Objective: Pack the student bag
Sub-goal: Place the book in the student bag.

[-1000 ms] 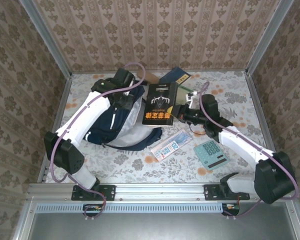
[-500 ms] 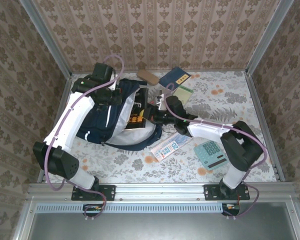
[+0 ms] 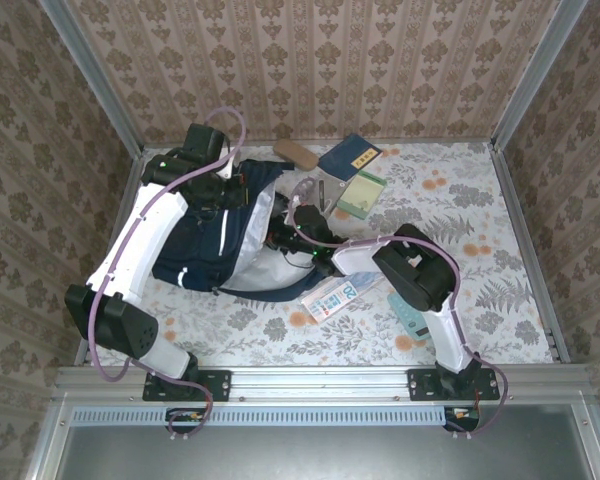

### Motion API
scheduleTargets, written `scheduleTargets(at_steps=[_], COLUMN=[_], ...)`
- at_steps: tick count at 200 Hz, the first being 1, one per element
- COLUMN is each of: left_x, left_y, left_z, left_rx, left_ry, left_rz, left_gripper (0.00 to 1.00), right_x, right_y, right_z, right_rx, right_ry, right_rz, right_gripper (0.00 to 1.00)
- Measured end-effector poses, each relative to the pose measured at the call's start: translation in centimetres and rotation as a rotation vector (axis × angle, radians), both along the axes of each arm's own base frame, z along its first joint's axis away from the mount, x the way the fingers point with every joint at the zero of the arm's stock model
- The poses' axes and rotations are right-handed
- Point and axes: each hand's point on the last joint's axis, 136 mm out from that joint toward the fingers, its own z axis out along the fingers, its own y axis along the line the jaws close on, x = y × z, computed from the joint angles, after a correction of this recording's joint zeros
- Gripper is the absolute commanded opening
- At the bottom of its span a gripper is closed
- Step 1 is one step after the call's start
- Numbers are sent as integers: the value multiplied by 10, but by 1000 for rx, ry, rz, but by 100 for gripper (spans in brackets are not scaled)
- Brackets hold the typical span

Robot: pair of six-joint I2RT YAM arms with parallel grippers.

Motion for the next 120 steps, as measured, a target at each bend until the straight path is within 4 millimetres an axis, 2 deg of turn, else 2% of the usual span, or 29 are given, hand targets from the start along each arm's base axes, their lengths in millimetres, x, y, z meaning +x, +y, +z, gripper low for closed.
scheduleTargets(at_steps=[13,25,57,73,89,120], left_x=[0,0,0,1,1,1], left_y=[0,0,0,1,1,1], left_z=[0,0,0,-1,-2,-7], left_rx=[-3,-4,-6,-7,-6,-7], left_ry=[2,2,3,2,5,9], left_rz=[1,2,5,9,9,8], left_gripper=[0,0,0,0,0,0], right_x=[4,7,13,10,6,-5], right_y=[9,18,44,52,54,40], right_z=[-7,-14,-29,-37,-44,-52], right_rx=[-27,-51,-114,-154,-184,-251], right_ry=[3,9,28,36,46,46], right_rz=[-2,4,36,62,76,94], right_gripper=[16,19,41,46,53,54])
